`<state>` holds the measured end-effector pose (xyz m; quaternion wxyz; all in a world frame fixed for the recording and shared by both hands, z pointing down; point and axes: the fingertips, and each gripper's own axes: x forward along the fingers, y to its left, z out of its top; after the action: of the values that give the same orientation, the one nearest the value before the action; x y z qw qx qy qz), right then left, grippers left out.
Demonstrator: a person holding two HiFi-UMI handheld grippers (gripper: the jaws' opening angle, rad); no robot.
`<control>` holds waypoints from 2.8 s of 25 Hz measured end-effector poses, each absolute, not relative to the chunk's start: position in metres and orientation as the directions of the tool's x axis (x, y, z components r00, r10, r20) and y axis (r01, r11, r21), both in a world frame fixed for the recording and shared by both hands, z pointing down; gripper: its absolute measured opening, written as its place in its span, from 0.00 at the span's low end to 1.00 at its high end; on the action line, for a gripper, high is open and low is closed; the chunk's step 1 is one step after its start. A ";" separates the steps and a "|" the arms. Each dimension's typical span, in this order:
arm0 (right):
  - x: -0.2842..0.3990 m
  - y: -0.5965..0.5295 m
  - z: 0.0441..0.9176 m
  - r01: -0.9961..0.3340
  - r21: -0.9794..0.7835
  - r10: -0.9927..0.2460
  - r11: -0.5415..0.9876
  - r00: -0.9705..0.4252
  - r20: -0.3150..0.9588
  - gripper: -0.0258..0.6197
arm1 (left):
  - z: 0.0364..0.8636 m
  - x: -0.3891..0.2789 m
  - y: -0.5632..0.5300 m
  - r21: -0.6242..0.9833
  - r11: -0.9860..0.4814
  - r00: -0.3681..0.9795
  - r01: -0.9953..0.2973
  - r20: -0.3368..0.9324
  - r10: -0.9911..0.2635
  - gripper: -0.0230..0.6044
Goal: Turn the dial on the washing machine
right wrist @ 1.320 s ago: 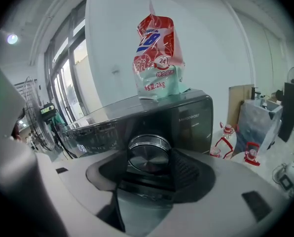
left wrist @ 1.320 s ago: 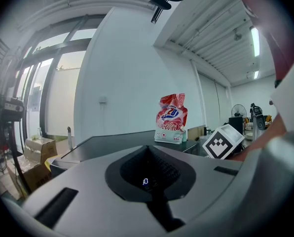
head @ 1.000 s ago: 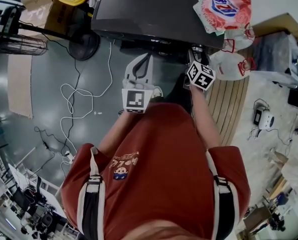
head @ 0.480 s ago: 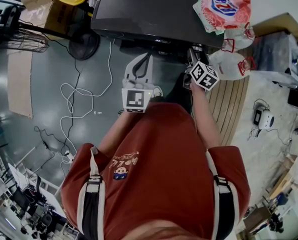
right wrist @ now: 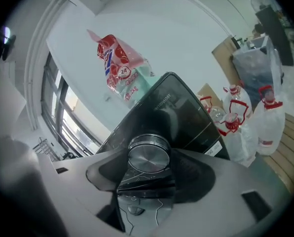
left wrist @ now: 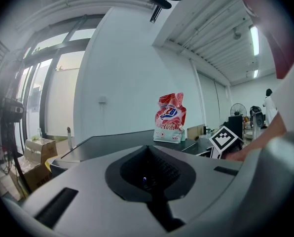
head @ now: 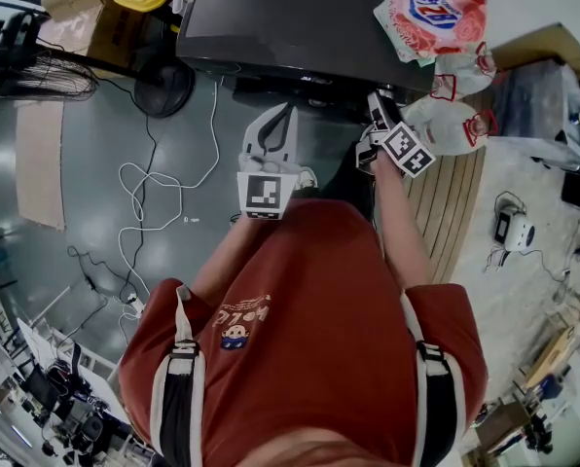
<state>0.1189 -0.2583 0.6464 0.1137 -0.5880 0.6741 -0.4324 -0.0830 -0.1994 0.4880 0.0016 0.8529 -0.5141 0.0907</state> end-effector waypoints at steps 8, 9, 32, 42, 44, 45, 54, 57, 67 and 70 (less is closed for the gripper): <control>0.120 -0.258 0.648 -0.686 -0.725 -0.892 -0.060 -0.290 0.348 0.47 | 0.488 -0.082 -0.199 -0.090 -0.470 0.453 -0.878 0.154 -0.878 0.05; 0.120 -0.258 0.648 -0.686 -0.725 -0.891 -0.060 -0.290 0.348 0.47 | 0.488 -0.082 -0.199 -0.091 -0.470 0.453 -0.878 0.155 -0.878 0.05; 0.122 -0.256 0.648 -0.360 -0.932 -0.927 -0.039 -0.334 0.168 0.47 | 0.490 -0.080 -0.197 -0.094 -0.474 0.456 -0.876 0.163 -0.875 0.05; 0.122 -0.257 0.649 -0.207 -0.978 -0.941 -0.027 -0.325 0.094 0.47 | 0.490 -0.082 -0.198 -0.093 -0.473 0.455 -0.876 0.164 -0.875 0.05; 0.122 -0.257 0.650 -0.209 -0.978 -0.941 -0.029 -0.324 0.097 0.47 | 0.490 -0.082 -0.198 -0.093 -0.473 0.456 -0.876 0.163 -0.875 0.05; 0.123 -0.256 0.650 -0.212 -0.977 -0.941 -0.032 -0.322 0.101 0.47 | 0.490 -0.082 -0.198 -0.092 -0.474 0.456 -0.876 0.162 -0.875 0.05; 0.124 -0.254 0.654 -0.210 -0.976 -0.943 -0.051 -0.312 0.116 0.47 | 0.492 -0.081 -0.197 -0.094 -0.479 0.461 -0.873 0.165 -0.872 0.05; 0.124 -0.255 0.652 -0.186 -0.982 -0.946 -0.044 -0.308 0.101 0.47 | 0.491 -0.080 -0.198 -0.094 -0.480 0.461 -0.872 0.166 -0.872 0.05; 0.125 -0.255 0.657 -0.011 -0.999 -0.954 -0.039 -0.298 0.040 0.47 | 0.493 -0.080 -0.200 -0.094 -0.479 0.460 -0.873 0.169 -0.872 0.05; 0.126 -0.255 0.661 0.111 -0.993 -0.961 -0.035 -0.277 0.003 0.47 | 0.494 -0.080 -0.200 -0.098 -0.480 0.460 -0.872 0.173 -0.871 0.05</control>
<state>0.1255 -0.2553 0.6608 0.4484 -0.4005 0.5307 -0.5974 -0.0805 -0.2002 0.4941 0.0025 0.8543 -0.5101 0.0997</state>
